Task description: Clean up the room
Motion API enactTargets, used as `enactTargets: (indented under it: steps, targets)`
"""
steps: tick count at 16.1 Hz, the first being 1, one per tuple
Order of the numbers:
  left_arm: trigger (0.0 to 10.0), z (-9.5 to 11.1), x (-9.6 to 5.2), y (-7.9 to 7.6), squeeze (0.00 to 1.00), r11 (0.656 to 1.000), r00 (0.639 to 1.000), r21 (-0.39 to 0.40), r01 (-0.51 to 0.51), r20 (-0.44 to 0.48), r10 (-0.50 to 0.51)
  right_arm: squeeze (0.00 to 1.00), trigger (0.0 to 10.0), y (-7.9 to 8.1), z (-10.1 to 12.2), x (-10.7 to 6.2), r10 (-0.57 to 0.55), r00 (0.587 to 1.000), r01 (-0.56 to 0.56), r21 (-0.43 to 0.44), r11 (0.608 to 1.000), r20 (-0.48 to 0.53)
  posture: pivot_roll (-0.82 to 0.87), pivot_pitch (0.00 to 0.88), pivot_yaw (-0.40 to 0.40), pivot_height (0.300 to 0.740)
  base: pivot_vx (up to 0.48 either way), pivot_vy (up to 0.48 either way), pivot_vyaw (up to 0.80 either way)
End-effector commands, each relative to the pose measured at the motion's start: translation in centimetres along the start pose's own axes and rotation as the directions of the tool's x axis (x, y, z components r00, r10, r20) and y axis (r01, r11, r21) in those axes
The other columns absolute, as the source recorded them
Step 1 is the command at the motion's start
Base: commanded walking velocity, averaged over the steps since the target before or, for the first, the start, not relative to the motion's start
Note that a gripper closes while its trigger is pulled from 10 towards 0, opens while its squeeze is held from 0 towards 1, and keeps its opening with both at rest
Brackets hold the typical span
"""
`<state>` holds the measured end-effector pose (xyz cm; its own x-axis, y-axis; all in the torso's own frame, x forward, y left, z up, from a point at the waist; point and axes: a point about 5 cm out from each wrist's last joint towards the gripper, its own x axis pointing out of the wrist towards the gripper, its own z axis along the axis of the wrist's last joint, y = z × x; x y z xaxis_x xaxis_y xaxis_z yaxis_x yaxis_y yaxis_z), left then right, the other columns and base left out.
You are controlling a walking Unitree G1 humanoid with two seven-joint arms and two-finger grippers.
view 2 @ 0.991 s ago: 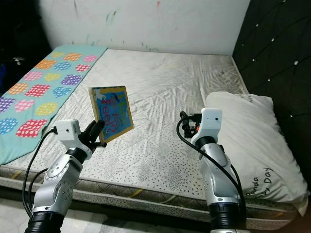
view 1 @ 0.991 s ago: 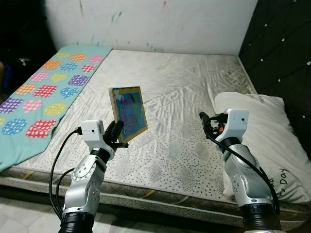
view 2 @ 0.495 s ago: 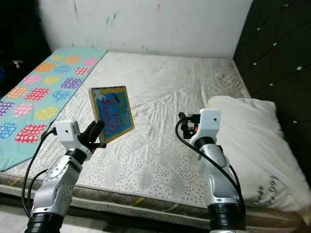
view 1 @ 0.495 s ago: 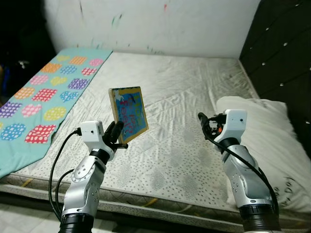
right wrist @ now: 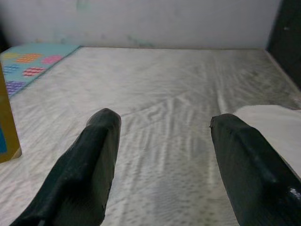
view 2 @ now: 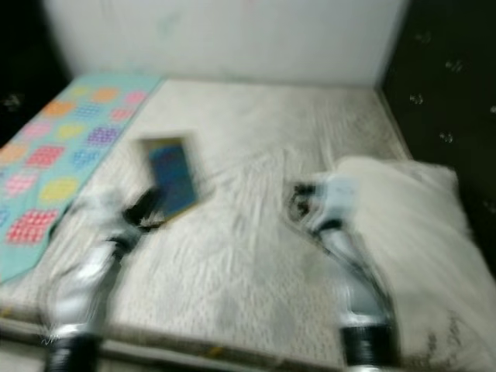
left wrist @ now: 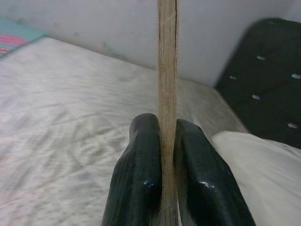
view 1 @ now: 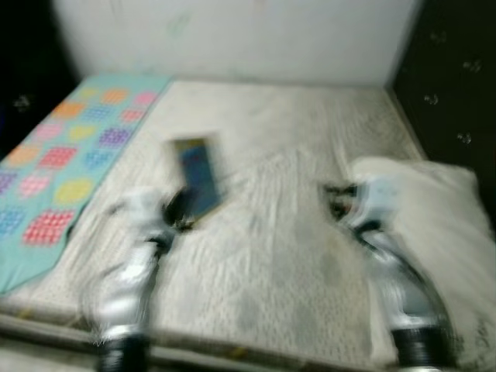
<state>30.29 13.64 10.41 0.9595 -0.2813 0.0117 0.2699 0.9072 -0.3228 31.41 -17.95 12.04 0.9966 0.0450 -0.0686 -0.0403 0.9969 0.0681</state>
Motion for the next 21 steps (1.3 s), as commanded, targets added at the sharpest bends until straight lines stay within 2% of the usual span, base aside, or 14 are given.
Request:
enactTargets:
  steps: [1, 8, 12, 21]
  targets:
    - [10.0, 0.91, -0.54, 2.11, 0.0, 0.995, 0.995, 0.037, -0.096, 0.016, 0.096, 0.0, 10.0, 2.11, 0.47, 0.34, 0.063, 0.998, -0.063, 0.013, 0.998, 0.021, -0.2, 0.0, 0.015, 0.74, 0.0, 0.0, 0.0]
    - [10.0, 0.95, -0.5, 2.08, 0.0, 0.994, 0.994, 0.043, -0.104, 0.016, 0.104, 0.0, 10.0, 2.02, 0.32, 0.33, 0.059, 0.998, -0.059, 0.026, 0.998, 0.009, -0.19, 0.0, 0.012, 0.74, 0.0, 0.0, 0.0]
    - [10.0, 0.86, -0.56, 2.01, 0.0, 0.994, 0.995, 0.044, -0.102, 0.015, 0.101, 0.0, 10.0, 2.07, 0.34, 0.3, 0.061, 0.998, -0.062, 0.033, 0.998, 0.011, -0.19, 0.0, 0.009, 0.74, 0.0, 0.0, -0.77]
    - [10.0, 0.68, -0.58, 1.85, 0.0, 0.994, 0.995, 0.04, -0.097, 0.01, 0.097, 0.0, 10.0, 2.15, 0.36, 0.4, 0.072, 0.997, -0.072, 0.027, 0.997, 0.012, -0.19, 0.0, 0.004, 0.74, 0.0, -0.388, 0.0]
